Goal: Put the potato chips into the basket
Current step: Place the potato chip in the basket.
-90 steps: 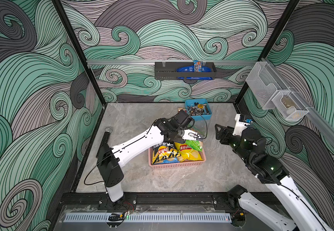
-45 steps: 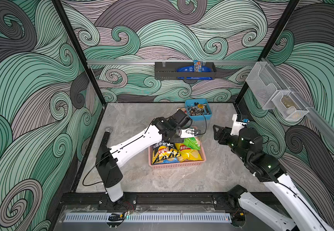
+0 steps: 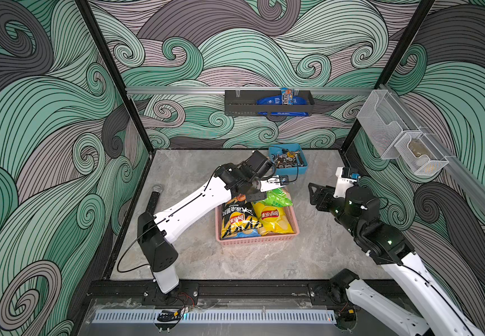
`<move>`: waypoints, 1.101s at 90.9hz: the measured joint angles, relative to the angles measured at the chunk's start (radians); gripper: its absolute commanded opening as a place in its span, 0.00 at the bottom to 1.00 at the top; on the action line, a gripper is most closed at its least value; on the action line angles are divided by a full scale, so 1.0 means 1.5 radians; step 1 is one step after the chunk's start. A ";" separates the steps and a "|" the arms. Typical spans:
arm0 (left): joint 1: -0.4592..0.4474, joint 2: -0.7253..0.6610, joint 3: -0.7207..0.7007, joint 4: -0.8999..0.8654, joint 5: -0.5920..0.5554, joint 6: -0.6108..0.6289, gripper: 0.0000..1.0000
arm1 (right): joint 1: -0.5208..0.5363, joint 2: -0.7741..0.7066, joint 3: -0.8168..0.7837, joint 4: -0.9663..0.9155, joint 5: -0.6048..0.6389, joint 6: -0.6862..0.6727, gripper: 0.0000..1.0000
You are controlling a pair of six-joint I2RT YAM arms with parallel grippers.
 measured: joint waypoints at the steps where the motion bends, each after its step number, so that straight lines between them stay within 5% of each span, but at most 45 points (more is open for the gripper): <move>1: 0.000 0.000 0.000 -0.002 0.001 -0.002 0.00 | 0.000 0.000 -0.001 0.000 0.000 0.000 0.71; 50: 0.000 0.014 0.003 -0.017 0.165 -0.110 0.00 | 0.000 -0.001 -0.007 0.001 -0.003 0.005 0.71; 100: 0.000 0.002 -0.094 0.077 0.019 -0.203 0.00 | 0.000 -0.001 -0.011 0.002 -0.002 0.005 0.71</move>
